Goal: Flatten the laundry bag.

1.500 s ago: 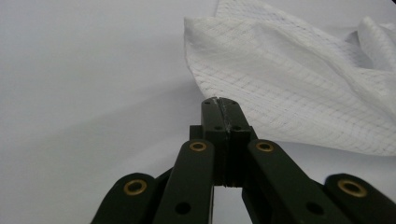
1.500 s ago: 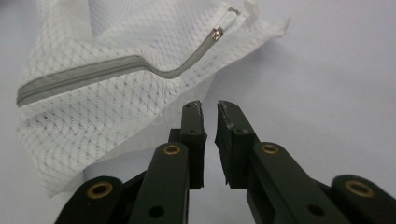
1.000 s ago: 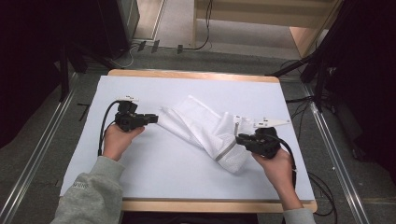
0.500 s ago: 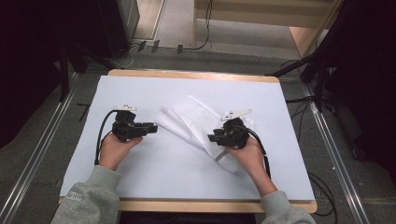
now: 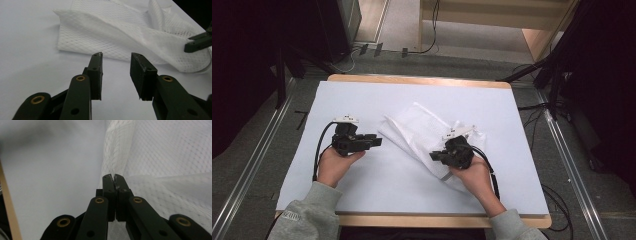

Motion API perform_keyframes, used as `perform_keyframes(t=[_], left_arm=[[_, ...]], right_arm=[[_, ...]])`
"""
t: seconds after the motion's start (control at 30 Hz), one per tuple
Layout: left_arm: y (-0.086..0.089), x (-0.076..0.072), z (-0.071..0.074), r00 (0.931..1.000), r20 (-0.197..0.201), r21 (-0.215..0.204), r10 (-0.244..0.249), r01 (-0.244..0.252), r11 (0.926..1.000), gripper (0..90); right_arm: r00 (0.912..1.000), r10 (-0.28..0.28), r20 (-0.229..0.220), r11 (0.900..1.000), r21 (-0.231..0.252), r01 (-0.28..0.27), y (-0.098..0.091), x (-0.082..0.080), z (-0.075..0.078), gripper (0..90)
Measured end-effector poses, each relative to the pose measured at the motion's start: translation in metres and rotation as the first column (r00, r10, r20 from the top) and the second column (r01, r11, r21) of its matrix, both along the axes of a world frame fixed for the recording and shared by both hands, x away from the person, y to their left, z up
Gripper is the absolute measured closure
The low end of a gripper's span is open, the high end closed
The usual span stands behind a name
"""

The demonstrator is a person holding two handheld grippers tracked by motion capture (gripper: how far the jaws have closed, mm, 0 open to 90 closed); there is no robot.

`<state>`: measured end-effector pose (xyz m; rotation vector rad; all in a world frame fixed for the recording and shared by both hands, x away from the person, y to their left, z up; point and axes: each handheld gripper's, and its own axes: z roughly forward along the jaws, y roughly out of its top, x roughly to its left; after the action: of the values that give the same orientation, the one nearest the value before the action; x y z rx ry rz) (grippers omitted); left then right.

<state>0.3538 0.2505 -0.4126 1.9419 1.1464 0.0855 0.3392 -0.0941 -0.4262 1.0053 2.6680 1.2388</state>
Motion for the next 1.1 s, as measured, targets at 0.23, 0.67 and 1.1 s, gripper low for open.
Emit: perform_keyframes(t=[0.23, 0.67, 1.1], left_arm=[[-0.001, -0.002, -0.003, 0.9998, -0.022, -0.008, -0.004, 0.003, 1.0, 52.8], [-0.015, -0.005, -0.008, 0.9988, -0.039, 0.003, -0.031, 0.031, 0.9995, 48.8], [-0.045, -0.016, -0.016, 0.9948, -0.063, -0.006, -0.08, 0.08, 0.9968, 48.8]], right_arm=[[0.999, 0.044, -0.007, 0.9989, 0.018, -0.044, 0.007, -0.029, -0.006, 90.0], [0.9991, 0.018, 0.037, 0.9987, 0.046, -0.02, -0.008, -0.032, 0.005, 73.5], [0.9956, -0.073, 0.059, 0.9966, 0.043, 0.071, -0.034, 0.023, 0.01, 71.8]])
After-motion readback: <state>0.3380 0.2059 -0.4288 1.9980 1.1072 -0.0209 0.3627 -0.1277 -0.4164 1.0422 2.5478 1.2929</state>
